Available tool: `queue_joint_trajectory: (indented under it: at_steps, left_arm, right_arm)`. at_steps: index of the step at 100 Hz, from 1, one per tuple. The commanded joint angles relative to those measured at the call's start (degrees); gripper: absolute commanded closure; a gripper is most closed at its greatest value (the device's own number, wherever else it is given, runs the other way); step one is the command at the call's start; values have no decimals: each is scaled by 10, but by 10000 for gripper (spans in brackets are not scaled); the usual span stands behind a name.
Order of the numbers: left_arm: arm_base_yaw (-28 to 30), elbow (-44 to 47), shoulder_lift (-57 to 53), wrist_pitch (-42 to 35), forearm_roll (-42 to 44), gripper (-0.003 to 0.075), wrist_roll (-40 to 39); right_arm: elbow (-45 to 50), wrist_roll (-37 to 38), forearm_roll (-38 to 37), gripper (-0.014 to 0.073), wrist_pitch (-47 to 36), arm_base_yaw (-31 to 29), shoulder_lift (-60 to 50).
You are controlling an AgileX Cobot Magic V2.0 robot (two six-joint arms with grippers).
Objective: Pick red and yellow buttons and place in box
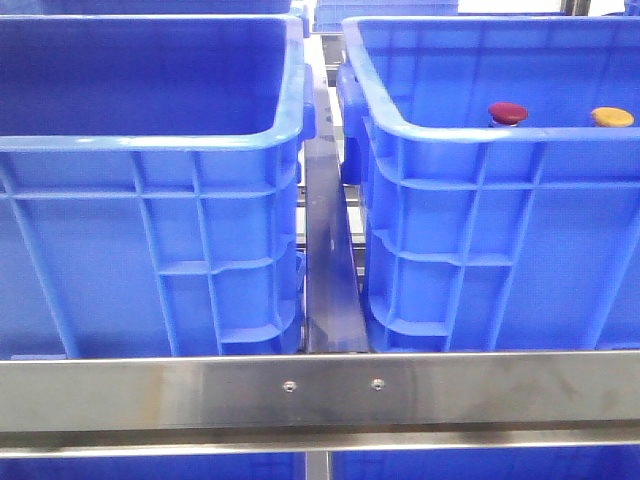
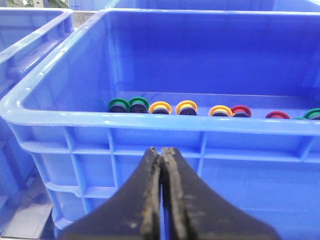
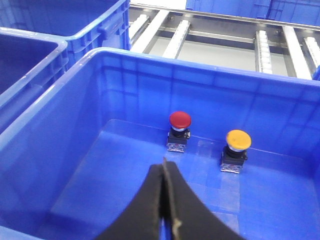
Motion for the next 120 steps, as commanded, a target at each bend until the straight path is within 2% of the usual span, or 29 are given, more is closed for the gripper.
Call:
queue_joint_trajectory:
  at_steps: [1,50,57,61,70,84,91,99,108,120]
  left_arm:
    - [2,30,-17,-44,-6,740,-6]
    - [2,30,-17,-44,-6,740,-6]
    - [2,30,-17,-44,-6,740,-6]
    - [2,30,-17,-44,-6,740,-6]
    - [2,30,-17,-44,-6,740,-6]
    - [2,30,-17,-44,-6,740,-6]
    - [2,30,-17,-44,-6,740,-6]
    - [2,30,-17,-44,-6,740,-6]
    - [2,30,-17,-44,-6,740,-6]
    - [2,30,-17,-44,-6,740,-6]
  right_arm:
    - [-16,-6,8,662,-8,-3,-1]
    - [-16,-2,8,662,-82,-3,12]
    - [-16,15,-13,662,-81,-3,12]
    - [-16,35,-48,662,-77,-3,12]
    - [-16,131,-168,662,-81,-1,11]
    - [-13,357,-364,662,-143,22,11]
    - [1,479,-475,662,-227,45,11]
    - [34,613,-587,662,-360,58,8]
    - [78,688,-662,662,-447,58,-5]
    - [125,697,-671,662,-430,58,-39]
